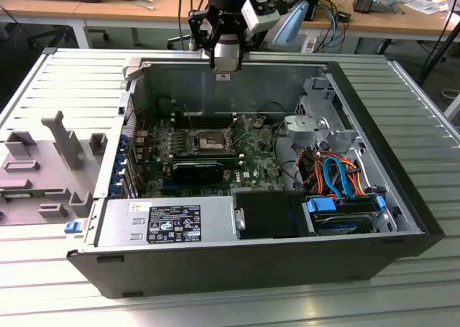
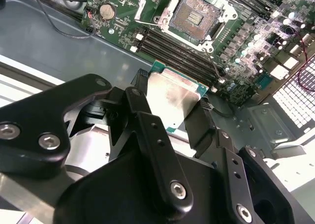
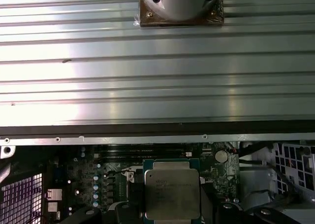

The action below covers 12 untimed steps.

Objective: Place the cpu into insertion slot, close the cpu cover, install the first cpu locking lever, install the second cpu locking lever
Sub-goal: 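Place the cpu into insertion slot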

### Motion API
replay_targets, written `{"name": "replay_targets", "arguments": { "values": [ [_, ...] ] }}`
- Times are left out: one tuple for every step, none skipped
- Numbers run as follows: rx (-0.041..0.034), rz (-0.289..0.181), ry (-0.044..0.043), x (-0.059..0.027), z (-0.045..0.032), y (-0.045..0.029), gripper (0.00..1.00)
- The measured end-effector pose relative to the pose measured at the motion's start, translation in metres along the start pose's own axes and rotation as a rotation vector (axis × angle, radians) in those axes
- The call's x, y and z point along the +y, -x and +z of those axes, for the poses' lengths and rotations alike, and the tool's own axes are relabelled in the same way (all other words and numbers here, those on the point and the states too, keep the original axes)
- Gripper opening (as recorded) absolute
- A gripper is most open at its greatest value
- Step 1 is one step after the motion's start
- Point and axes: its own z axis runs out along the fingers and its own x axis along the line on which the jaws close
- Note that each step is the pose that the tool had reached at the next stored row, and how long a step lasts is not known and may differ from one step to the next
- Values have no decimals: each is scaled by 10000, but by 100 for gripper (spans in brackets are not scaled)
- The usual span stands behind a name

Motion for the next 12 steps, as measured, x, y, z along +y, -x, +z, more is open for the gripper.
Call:
{"name": "replay_targets", "arguments": {
  "values": [
    [1, 1, -8, 0, -1, 0, 54],
    [0, 1, -11, 0, 0, 0, 54],
    [0, 1, -13, 0, 0, 0, 54],
    [0, 1, -19, 0, 0, 0, 54],
    [0, 1, -29, 0, 0, 0, 54],
    [0, 1, -33, 0, 0, 0, 54],
    [0, 1, -34, 0, 0, 0, 54],
    [0, 1, -34, 0, 0, 0, 54],
    [0, 1, -34, 0, 1, 0, 54],
    [-1, 1, -34, 0, 1, 0, 54],
    [0, 1, -34, 0, 1, 0, 54],
    [0, 1, -35, 0, 1, 0, 54]
  ]
}}
